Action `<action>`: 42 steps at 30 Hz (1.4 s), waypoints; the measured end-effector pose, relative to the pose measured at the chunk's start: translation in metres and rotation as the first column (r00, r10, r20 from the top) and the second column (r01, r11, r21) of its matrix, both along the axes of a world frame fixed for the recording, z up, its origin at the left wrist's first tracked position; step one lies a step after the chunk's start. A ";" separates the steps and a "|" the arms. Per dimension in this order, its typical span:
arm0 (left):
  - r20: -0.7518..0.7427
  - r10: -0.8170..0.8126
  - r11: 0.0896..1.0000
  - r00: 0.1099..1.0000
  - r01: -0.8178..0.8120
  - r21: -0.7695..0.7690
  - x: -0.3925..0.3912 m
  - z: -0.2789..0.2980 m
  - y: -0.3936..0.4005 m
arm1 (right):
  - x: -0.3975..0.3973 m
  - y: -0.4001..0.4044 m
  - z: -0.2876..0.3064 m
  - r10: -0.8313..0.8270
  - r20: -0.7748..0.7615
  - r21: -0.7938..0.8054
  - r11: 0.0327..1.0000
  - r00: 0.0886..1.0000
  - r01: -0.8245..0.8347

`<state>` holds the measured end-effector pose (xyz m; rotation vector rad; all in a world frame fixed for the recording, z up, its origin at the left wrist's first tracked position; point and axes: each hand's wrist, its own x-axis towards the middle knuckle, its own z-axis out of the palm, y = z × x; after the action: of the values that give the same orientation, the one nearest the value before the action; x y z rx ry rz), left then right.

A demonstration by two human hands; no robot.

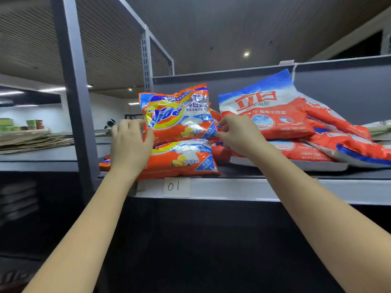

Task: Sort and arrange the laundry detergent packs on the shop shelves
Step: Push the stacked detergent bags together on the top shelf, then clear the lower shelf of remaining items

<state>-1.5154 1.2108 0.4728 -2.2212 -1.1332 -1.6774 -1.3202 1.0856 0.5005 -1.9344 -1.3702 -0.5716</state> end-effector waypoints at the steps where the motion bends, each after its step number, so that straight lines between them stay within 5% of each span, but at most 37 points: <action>1: -0.022 -0.010 0.998 1.000 0.011 0.068 -0.002 -0.005 -0.010 | -0.003 -0.007 -0.005 0.009 0.011 0.008 1.000 1.000 -0.009; 8: -0.256 -0.142 0.944 0.956 0.209 0.255 0.004 -0.077 -0.100 | -0.039 -0.084 -0.069 0.071 0.127 0.010 0.997 0.989 -0.073; 16: -0.380 -0.435 0.885 0.817 0.465 -0.013 0.014 -0.224 -0.199 | -0.064 -0.203 -0.221 0.055 -0.033 -0.097 0.994 0.998 -0.058; 20: -0.465 -0.562 0.822 0.684 0.523 -0.224 0.025 -0.297 -0.232 | -0.058 -0.252 -0.309 -0.044 -0.202 -0.288 0.958 0.978 -0.016; 24: -0.632 -0.585 0.785 0.509 0.552 -0.282 0.048 -0.354 -0.244 | -0.030 -0.288 -0.373 -0.185 -0.261 -0.572 0.820 0.948 0.002; 30: -0.746 -0.560 0.825 0.360 0.325 -0.463 0.092 -0.433 -0.243 | 0.032 -0.311 -0.444 -0.292 -0.259 -0.780 0.625 0.920 -0.022; 38: -0.771 -0.535 0.820 0.345 -0.006 -0.572 0.172 -0.559 -0.219 | 0.124 -0.279 -0.556 -0.289 -0.332 -0.829 0.543 0.898 -0.132; 42: -0.726 -0.507 0.705 0.465 -0.262 -0.659 0.205 -0.621 -0.191 | 0.166 -0.241 -0.616 -0.335 -0.377 -0.830 0.536 0.864 -0.154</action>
<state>-1.3101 1.0196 -0.1479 -2.9982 -1.3389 0.2806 -1.1539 0.8451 -0.1159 -2.6525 -1.2732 0.7278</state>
